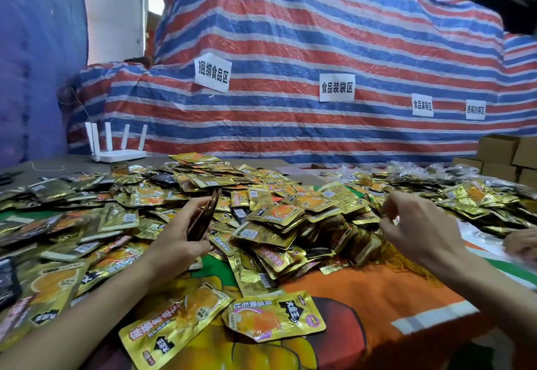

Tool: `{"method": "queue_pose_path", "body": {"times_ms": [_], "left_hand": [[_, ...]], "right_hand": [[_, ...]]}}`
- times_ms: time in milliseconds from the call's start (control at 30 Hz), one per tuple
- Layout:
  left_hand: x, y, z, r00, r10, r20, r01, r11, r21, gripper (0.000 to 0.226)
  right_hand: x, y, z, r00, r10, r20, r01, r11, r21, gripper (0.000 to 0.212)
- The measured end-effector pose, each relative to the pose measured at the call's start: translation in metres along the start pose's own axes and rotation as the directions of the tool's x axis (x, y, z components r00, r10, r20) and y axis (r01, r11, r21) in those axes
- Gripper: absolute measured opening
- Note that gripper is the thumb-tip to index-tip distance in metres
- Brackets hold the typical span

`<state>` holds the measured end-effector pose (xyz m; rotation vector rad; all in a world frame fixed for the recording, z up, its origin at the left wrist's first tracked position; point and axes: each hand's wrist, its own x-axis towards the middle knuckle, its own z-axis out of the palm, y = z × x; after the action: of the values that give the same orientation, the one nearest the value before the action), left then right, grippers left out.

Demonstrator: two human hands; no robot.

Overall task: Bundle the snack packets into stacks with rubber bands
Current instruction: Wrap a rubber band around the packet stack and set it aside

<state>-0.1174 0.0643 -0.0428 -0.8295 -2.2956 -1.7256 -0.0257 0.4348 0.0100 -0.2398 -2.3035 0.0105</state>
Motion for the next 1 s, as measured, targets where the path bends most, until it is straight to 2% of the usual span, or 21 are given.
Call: {"method": "queue_pose_path", "body": {"times_ms": [100, 167, 267, 333, 400, 500, 600, 667, 733, 800, 900, 1000], "left_hand": [[0.002, 0.003, 0.0, 1.0, -0.017, -0.016, 0.015, 0.993, -0.113, 0.058], [0.002, 0.006, -0.001, 0.999, -0.036, -0.008, 0.034, 0.983, -0.182, 0.064], [0.001, 0.008, -0.004, 0.993, -0.097, 0.072, 0.116, 0.931, -0.346, 0.065], [-0.001, 0.011, -0.007, 0.973, -0.177, 0.145, 0.225, 0.853, -0.471, 0.055], [0.0, 0.012, -0.009, 0.955, -0.247, 0.164, 0.296, 0.8, -0.521, 0.042], [0.003, 0.014, -0.01, 0.943, -0.321, 0.084, 0.317, 0.799, -0.51, 0.05], [0.007, 0.013, -0.014, 0.931, -0.365, -0.014, 0.314, 0.82, -0.479, 0.061], [0.009, 0.009, -0.018, 0.91, -0.413, -0.027, 0.364, 0.828, -0.426, 0.055], [0.009, 0.005, -0.022, 0.888, -0.459, 0.031, 0.434, 0.814, -0.385, 0.044], [0.01, 0.005, -0.023, 0.871, -0.476, 0.122, 0.483, 0.785, -0.388, 0.043], [0.007, 0.003, -0.025, 0.872, -0.424, 0.245, 0.49, 0.751, -0.442, 0.051], [0.006, 0.001, -0.03, 0.877, -0.319, 0.36, 0.477, 0.668, -0.571, 0.067]], "right_hand": [[0.003, -0.037, -0.006, 0.996, -0.083, -0.014, 0.084, 0.956, 0.282, 0.008], [0.004, -0.069, -0.007, 0.988, -0.153, 0.029, 0.118, 0.859, 0.498, 0.012], [0.006, -0.123, 0.004, 0.963, -0.223, 0.152, 0.043, 0.682, 0.73, 0.018], [0.007, -0.156, 0.018, 0.94, -0.245, 0.238, -0.061, 0.566, 0.822, 0.02], [0.008, -0.184, 0.034, 0.917, -0.273, 0.29, -0.142, 0.456, 0.879, 0.02], [0.01, -0.215, 0.053, 0.902, -0.288, 0.321, -0.22, 0.333, 0.917, 0.019], [0.01, -0.231, 0.07, 0.926, -0.27, 0.265, -0.156, 0.366, 0.918, 0.02], [0.009, -0.234, 0.081, 0.935, -0.272, 0.228, -0.094, 0.43, 0.898, 0.02], [0.007, -0.233, 0.089, 0.932, -0.295, 0.211, -0.035, 0.505, 0.862, 0.016], [0.005, -0.23, 0.093, 0.924, -0.322, 0.204, 0.012, 0.56, 0.829, 0.01], [0.002, -0.222, 0.094, 0.911, -0.336, 0.238, 0.008, 0.593, 0.805, 0.012], [0.003, -0.21, 0.091, 0.888, -0.359, 0.286, -0.019, 0.594, 0.804, 0.011]]}}
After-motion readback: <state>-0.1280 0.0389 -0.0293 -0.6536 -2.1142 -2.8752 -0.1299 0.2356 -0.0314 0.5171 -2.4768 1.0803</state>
